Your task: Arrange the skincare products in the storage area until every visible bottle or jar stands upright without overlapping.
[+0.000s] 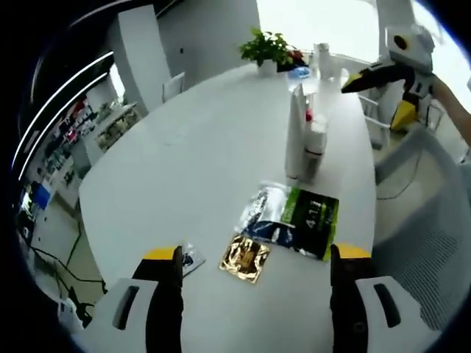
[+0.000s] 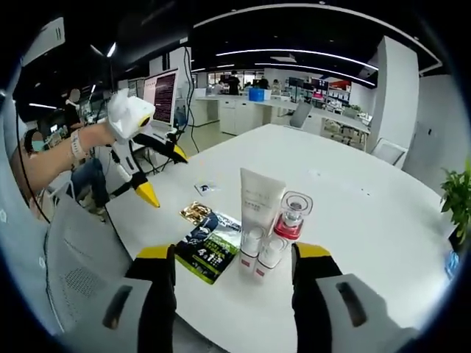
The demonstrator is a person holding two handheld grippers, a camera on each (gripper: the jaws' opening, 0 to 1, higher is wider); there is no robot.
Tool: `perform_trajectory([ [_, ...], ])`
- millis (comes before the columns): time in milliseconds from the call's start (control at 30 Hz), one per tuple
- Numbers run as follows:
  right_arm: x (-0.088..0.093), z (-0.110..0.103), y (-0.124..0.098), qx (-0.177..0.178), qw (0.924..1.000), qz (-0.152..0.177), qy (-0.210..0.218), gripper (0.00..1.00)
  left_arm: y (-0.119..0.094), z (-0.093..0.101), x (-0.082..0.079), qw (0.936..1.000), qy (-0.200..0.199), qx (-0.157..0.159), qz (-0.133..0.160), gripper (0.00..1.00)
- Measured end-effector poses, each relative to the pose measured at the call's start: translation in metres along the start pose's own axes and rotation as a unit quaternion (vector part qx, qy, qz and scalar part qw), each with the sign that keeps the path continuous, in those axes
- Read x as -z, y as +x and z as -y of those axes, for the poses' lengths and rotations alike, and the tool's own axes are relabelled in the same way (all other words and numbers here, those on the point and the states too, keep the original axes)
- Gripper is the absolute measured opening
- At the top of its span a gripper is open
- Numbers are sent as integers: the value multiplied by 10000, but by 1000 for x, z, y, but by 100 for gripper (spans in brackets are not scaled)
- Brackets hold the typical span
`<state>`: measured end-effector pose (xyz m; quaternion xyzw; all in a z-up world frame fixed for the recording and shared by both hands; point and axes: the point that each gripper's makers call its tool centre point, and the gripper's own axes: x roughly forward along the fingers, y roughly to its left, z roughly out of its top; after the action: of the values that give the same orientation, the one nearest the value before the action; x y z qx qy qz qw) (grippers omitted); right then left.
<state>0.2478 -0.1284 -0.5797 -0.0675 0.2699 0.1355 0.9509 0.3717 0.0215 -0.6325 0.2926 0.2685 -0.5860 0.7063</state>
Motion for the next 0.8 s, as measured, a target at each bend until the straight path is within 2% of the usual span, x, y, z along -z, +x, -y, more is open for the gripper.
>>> perform_trajectory([
  [233, -1, 0, 0, 37, 10000, 7, -49, 73, -18, 8, -7, 9994, -144, -198, 227, 82],
  [400, -1, 1, 0, 105, 9999, -33, -125, 81, -28, 17, -9, 9988, -249, -236, 343, 80],
  [500, 0, 2, 1, 131, 9998, -41, -108, 84, -30, 14, -5, 9988, -266, -274, 315, 78],
  [733, 0, 2, 1, 179, 9996, -69, -191, 88, -39, 14, -4, 9974, -408, -352, 484, 85],
  [800, 0, 3, 1, 180, 9996, -67, -209, 89, -43, 16, -3, 9966, -488, -408, 516, 85],
])
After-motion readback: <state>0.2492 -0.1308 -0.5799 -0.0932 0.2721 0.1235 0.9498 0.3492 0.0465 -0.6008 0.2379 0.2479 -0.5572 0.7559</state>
